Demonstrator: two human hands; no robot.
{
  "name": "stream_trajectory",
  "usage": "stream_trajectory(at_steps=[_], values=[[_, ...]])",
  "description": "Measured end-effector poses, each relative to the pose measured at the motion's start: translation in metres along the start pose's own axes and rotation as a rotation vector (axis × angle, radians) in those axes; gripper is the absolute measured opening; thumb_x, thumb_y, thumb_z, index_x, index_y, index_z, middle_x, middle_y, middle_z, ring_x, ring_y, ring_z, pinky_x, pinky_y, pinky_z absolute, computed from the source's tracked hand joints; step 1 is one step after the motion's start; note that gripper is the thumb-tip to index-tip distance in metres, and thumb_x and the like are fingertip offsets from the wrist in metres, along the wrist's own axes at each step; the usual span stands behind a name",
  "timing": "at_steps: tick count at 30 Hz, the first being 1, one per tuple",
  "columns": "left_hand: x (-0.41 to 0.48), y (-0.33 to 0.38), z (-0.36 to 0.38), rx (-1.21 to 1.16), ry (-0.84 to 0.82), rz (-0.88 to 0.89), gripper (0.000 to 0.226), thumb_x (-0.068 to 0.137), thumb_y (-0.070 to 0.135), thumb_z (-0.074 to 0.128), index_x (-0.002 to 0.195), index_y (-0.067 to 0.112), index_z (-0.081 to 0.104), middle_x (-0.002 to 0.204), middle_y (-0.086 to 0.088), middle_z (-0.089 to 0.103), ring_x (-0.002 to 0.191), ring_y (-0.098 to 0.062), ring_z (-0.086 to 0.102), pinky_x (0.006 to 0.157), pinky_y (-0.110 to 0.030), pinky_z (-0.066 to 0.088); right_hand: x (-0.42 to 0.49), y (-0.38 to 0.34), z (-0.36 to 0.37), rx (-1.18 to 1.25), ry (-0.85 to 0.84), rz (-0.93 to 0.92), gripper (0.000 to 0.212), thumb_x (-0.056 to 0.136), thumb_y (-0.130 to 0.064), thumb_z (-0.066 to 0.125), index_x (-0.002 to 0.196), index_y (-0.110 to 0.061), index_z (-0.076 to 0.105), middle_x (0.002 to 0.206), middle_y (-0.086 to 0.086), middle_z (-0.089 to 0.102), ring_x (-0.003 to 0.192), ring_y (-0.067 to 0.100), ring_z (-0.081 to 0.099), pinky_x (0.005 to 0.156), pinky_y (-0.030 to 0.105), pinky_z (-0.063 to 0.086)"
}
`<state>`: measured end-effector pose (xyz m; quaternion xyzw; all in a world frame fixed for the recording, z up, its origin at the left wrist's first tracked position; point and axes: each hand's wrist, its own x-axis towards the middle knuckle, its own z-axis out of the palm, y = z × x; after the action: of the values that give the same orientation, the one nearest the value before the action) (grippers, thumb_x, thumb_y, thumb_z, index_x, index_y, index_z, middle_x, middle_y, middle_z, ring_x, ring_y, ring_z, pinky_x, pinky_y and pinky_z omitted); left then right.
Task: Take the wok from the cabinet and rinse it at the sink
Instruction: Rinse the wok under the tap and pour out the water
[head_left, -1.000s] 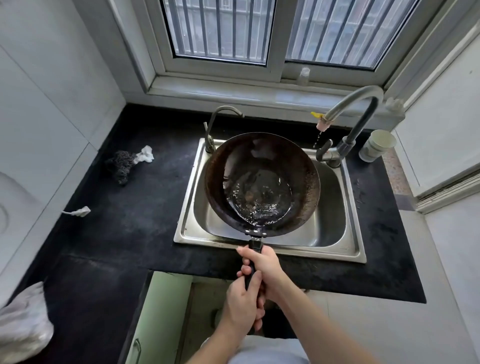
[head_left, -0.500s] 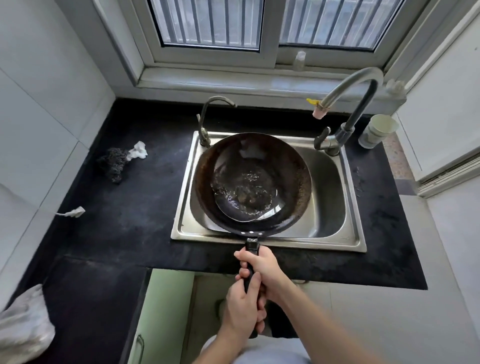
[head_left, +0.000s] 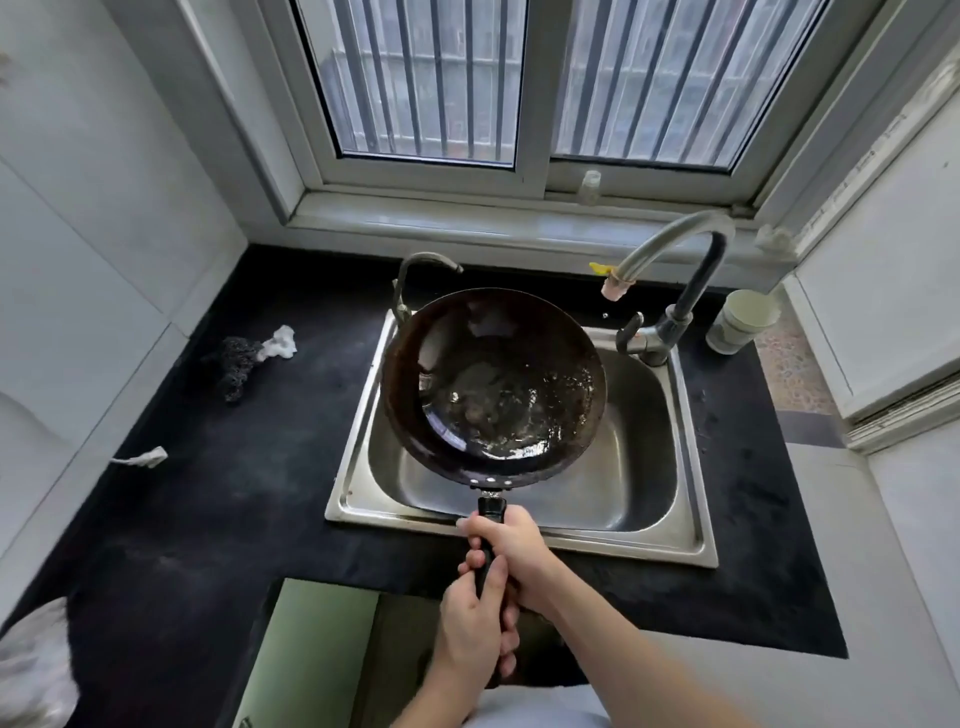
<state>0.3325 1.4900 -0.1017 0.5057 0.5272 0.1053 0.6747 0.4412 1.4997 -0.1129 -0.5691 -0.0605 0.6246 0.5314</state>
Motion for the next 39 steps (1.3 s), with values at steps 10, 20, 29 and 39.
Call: stream_trajectory(at_steps=[10, 20, 29, 39], values=[[-0.010, -0.029, -0.007, 0.013, 0.044, -0.033, 0.046, 0.097, 0.039, 0.048, 0.064, 0.009, 0.054, 0.048, -0.005, 0.051, 0.035, -0.019, 0.045, 0.039, -0.026, 0.038, -0.008, 0.027, 0.004, -0.018, -0.015, 0.027, 0.017, 0.092, -0.002, 0.063, 0.080, -0.007, 0.051, 0.061, 0.002, 0.048, 0.048, 0.013, 0.048, 0.057, 0.033, 0.056], [-0.001, -0.017, 0.013, 0.064, -0.017, 0.006, 0.041, 0.098, 0.035, 0.048, 0.071, 0.005, 0.056, 0.050, -0.005, 0.051, 0.036, -0.017, 0.045, 0.039, -0.029, 0.039, -0.004, 0.014, -0.021, 0.031, -0.003, 0.003, 0.019, 0.092, -0.001, 0.062, 0.079, -0.009, 0.052, 0.059, 0.001, 0.049, 0.046, 0.013, 0.049, 0.058, 0.035, 0.056], [0.006, -0.002, 0.008, 0.012, 0.053, 0.021, 0.043, 0.098, 0.036, 0.049, 0.072, 0.002, 0.054, 0.050, -0.008, 0.049, 0.034, -0.020, 0.042, 0.039, -0.028, 0.035, 0.007, -0.004, -0.008, -0.011, -0.047, 0.009, 0.017, 0.089, -0.001, 0.064, 0.084, -0.007, 0.049, 0.060, 0.003, 0.048, 0.046, 0.014, 0.048, 0.059, 0.035, 0.056], [-0.012, -0.027, 0.001, 0.049, 0.035, -0.027, 0.042, 0.099, 0.033, 0.049, 0.069, 0.003, 0.053, 0.047, -0.005, 0.049, 0.032, -0.016, 0.043, 0.035, -0.022, 0.033, -0.006, 0.033, -0.009, -0.004, -0.011, 0.049, 0.019, 0.091, -0.003, 0.064, 0.079, -0.007, 0.050, 0.060, 0.002, 0.047, 0.048, 0.013, 0.049, 0.059, 0.034, 0.055]])
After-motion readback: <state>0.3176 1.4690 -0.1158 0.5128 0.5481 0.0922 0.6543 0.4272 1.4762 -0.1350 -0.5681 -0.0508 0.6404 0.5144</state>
